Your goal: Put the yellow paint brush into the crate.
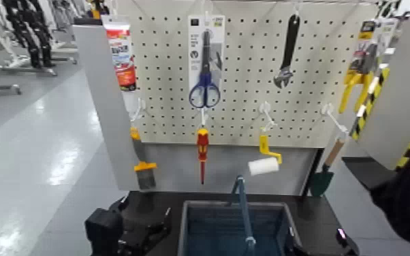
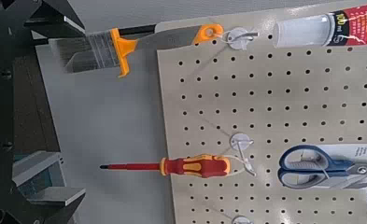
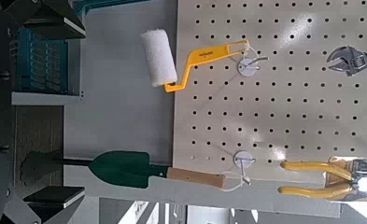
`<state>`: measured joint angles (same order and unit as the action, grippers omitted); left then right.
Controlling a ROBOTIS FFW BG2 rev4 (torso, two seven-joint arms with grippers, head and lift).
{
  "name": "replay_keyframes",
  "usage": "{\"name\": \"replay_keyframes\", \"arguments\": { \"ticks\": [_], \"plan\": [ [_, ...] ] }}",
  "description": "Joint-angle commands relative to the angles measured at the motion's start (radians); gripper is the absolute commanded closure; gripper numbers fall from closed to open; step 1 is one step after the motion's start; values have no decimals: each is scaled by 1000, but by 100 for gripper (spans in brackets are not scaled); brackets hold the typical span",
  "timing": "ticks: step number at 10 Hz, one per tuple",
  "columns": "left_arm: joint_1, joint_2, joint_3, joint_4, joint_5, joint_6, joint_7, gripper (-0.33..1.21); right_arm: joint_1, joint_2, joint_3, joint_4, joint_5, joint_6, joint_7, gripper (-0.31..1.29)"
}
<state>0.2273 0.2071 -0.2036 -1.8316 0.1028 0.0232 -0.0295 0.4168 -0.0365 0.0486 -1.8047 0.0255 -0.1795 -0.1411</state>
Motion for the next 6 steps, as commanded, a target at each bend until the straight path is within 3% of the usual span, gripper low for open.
{"name": "replay_keyframes", "arguments": {
  "ticks": [1,6],
  "plan": [
    [-3,2,0,0,0,0,-1,11,-1,-2,-1,1,-1,0,0,12],
    [-14,-1,23,5,8,9,-27,11,-7,-6,2,7,-4,-2,0,12]
  ]
}}
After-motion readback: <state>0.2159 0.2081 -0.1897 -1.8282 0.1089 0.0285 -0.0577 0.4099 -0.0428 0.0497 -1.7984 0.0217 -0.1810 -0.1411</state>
